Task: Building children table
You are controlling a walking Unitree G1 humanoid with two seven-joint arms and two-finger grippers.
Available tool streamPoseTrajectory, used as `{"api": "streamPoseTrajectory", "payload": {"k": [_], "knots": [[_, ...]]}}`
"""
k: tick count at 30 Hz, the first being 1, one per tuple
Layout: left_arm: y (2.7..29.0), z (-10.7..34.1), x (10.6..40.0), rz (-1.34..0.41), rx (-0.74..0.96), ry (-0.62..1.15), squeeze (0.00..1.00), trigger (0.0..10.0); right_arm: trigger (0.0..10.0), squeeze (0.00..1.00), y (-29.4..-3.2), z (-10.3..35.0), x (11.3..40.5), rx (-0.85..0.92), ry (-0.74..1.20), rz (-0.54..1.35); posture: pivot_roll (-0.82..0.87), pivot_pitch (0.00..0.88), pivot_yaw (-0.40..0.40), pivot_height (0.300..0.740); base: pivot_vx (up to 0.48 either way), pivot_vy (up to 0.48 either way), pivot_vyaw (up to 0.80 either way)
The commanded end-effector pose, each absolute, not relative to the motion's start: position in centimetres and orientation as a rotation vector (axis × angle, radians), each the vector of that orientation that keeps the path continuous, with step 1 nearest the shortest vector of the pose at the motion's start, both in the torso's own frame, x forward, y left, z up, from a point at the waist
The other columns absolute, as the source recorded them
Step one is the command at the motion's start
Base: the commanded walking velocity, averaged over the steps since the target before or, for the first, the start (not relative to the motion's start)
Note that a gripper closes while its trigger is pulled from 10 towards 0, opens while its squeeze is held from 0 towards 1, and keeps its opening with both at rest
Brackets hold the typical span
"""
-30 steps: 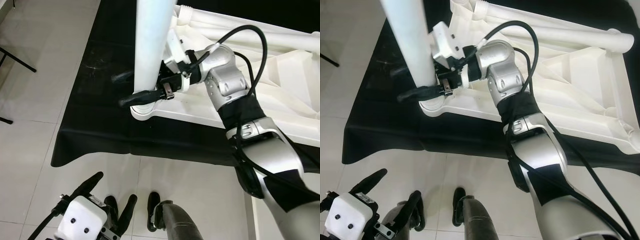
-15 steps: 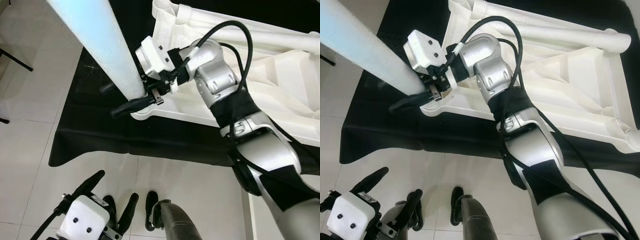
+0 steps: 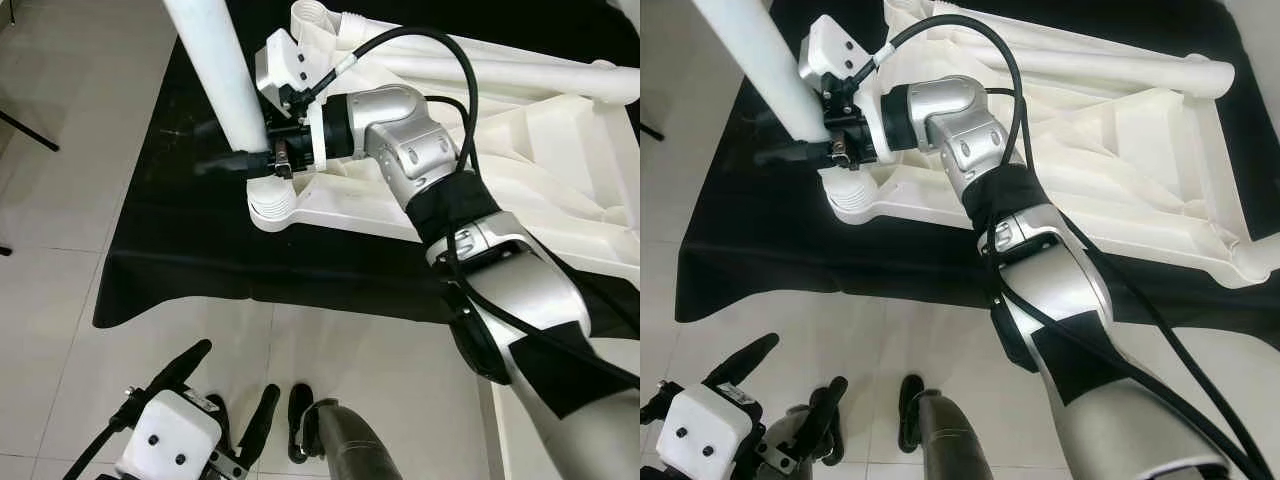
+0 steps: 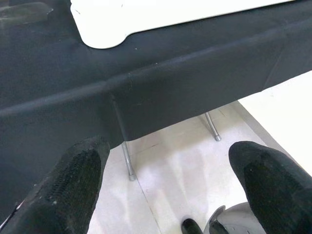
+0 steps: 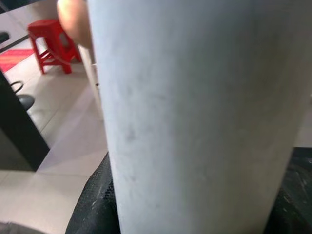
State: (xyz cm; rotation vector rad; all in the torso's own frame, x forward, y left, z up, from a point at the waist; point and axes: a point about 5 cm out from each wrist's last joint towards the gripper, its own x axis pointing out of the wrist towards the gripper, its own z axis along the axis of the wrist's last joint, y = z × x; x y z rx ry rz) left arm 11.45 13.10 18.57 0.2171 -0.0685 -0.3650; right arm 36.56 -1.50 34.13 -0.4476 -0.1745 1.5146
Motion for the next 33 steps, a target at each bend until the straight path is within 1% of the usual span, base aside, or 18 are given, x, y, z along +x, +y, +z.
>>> {"api": "streamPoseTrajectory", "payload": {"k": [1,2,3,4,5,6,9,11,14,17,21,25,29,30,32,33], "knots": [[12.9,18.5,11.2,-0.365,0.204,-0.058,0.00,10.0,10.0,0.00,-2.9,30.2,38.1,-0.362,0.000,1.396,-0.16,0.487,-0.183,0.740,0.000,0.000,0.00],[13.0,18.5,11.2,-0.365,0.204,-0.058,0.00,10.0,10.0,0.00,-3.1,30.2,38.4,-0.323,-0.009,1.349,-0.16,0.486,-0.183,0.740,0.000,0.000,0.00],[13.0,18.5,11.2,-0.365,0.204,-0.058,0.00,10.0,10.0,0.00,-3.1,30.2,38.4,-0.323,-0.009,1.349,-0.16,0.486,-0.183,0.740,0.000,0.000,0.00],[13.0,18.5,11.3,-0.364,0.205,-0.058,0.00,10.0,10.0,0.00,-3.4,30.3,38.7,-0.272,-0.035,1.288,-0.16,0.485,-0.180,0.740,0.000,0.000,0.00],[13.0,18.5,11.3,-0.364,0.205,-0.058,0.00,10.0,10.0,0.00,-3.4,30.3,38.7,-0.272,-0.035,1.288,-0.16,0.485,-0.180,0.740,0.000,0.000,0.00],[13.0,18.5,11.3,-0.364,0.205,-0.058,0.00,10.0,10.0,0.00,-3.7,30.4,39.0,-0.232,-0.057,1.236,-0.16,0.485,-0.180,0.740,0.000,0.000,0.00],[13.0,18.5,11.3,-0.363,0.206,-0.058,0.00,10.0,10.0,0.00,-4.0,30.6,39.2,-0.202,-0.079,1.190,-0.16,0.482,-0.175,0.740,0.000,0.000,0.00],[13.0,18.5,11.4,-0.363,0.207,-0.057,0.00,10.0,10.0,0.00,-4.7,30.9,39.6,-0.137,-0.122,1.112,-0.16,0.482,-0.173,0.740,0.000,0.000,0.00],[13.0,18.4,11.4,-0.363,0.208,-0.057,0.00,10.0,10.0,0.00,-5.2,31.1,39.7,-0.092,-0.160,1.074,-0.16,0.479,-0.168,0.740,0.000,0.000,0.00],[13.1,18.4,11.4,-0.363,0.209,-0.056,0.00,10.0,10.0,0.00,-5.4,31.3,39.7,-0.073,-0.187,1.068,-0.16,0.478,-0.166,0.740,0.000,0.000,0.00],[13.2,18.4,11.5,-0.362,0.213,-0.055,0.00,10.0,10.0,0.00,-5.8,31.2,39.1,-0.046,-0.276,1.088,-0.16,0.479,-0.162,0.740,0.000,0.000,0.00],[13.2,18.4,11.5,-0.363,0.214,-0.054,0.00,10.0,10.0,0.00,-5.8,30.6,38.0,-0.060,-0.351,1.157,-0.16,0.478,-0.159,0.740,0.000,0.000,0.00],[13.2,18.4,11.5,-0.363,0.215,-0.054,0.00,10.0,10.0,0.00,-5.7,30.4,37.7,-0.063,-0.368,1.182,-0.16,0.478,-0.159,0.740,0.000,0.000,0.00],[13.2,18.4,11.5,-0.364,0.215,-0.053,0.00,10.0,10.0,0.00,-5.5,29.9,37.2,-0.093,-0.379,1.220,-0.15,0.478,-0.154,0.740,0.000,0.000,0.00],[13.2,18.4,11.5,-0.364,0.215,-0.053,0.00,10.0,10.0,0.00,-5.5,29.9,37.2,-0.093,-0.379,1.220,-0.15,0.478,-0.154,0.740,0.000,0.000,0.00],[13.3,18.4,11.5,-0.365,0.216,-0.052,0.00,10.0,10.0,0.00,-5.3,29.5,36.7,-0.124,-0.380,1.256,-0.15,0.478,-0.151,0.740,0.000,0.000,0.00]]}}
